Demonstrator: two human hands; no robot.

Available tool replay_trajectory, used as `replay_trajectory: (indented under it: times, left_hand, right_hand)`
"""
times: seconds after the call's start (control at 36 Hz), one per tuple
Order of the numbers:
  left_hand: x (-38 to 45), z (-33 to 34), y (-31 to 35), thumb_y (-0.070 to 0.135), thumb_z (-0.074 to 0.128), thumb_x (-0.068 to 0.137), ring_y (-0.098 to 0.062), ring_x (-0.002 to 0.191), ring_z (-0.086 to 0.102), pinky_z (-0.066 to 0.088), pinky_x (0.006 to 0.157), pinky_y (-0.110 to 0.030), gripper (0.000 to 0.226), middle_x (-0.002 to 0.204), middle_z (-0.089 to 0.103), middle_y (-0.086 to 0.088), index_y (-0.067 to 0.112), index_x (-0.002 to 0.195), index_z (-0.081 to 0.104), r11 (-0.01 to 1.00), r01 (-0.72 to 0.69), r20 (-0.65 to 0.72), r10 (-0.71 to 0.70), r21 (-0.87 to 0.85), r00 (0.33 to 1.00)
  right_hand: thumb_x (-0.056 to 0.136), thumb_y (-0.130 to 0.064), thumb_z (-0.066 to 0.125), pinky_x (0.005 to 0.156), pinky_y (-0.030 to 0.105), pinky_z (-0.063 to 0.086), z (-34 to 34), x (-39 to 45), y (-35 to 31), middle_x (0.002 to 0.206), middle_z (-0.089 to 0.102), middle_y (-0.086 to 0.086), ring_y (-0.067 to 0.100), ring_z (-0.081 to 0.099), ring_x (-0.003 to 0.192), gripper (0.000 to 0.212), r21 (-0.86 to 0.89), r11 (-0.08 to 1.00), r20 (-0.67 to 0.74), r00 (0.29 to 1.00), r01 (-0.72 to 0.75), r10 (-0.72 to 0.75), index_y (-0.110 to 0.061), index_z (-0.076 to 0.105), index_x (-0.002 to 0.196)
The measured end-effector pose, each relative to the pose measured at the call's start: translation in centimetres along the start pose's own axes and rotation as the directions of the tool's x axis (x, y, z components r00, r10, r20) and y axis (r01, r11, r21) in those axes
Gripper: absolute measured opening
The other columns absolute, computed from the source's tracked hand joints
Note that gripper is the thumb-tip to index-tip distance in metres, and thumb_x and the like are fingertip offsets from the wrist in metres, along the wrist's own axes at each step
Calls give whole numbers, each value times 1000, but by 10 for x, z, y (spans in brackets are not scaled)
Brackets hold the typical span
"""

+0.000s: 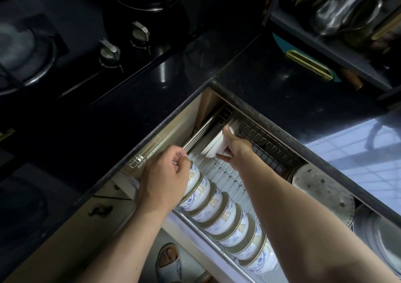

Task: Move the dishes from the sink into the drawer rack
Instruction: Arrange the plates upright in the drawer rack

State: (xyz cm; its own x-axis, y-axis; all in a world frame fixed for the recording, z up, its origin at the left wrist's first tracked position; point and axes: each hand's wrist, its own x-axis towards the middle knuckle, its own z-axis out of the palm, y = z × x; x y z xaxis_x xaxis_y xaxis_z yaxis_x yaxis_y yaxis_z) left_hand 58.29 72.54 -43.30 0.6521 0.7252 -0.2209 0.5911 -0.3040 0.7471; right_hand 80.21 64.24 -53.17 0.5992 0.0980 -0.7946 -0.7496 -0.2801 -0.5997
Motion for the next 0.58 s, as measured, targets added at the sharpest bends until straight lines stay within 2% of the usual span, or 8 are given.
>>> replay_trajectory:
  times: [0.17, 0.36, 0.58]
  left_hand:
    - [1, 1, 0, 33, 49, 98, -7, 71, 64, 56, 67, -39, 14, 76, 69, 12, 33, 96, 62, 1000, -8, -5, 8, 19, 1000]
    - [2, 6, -4, 28, 54, 94, -13, 72, 65, 56, 68, -41, 10, 75, 68, 12, 33, 91, 62, 1000, -17, -45, 17, 6, 999]
    - [2, 6, -5, 27, 52, 95, -11, 70, 64, 56, 65, -39, 12, 74, 68, 13, 31, 92, 63, 998, -45, -31, 46, 42, 998]
  right_hand:
    - [73, -57, 85, 61, 43, 63, -4, 3, 2, 127, 62, 17, 36, 62, 114, 78, 4, 1000, 34, 999, 5, -5, -10, 58, 128]
    - [81, -48, 83, 61, 40, 63, -16, 1, 5, 118, 69, 16, 31, 70, 104, 65, 33, 999, 68, 997, 29, -32, -7, 59, 125]
    - [83, -48, 80, 62, 39, 62, -14, -8, 0, 115, 70, 16, 30, 69, 104, 60, 23, 999, 65, 997, 40, -41, -7, 61, 123]
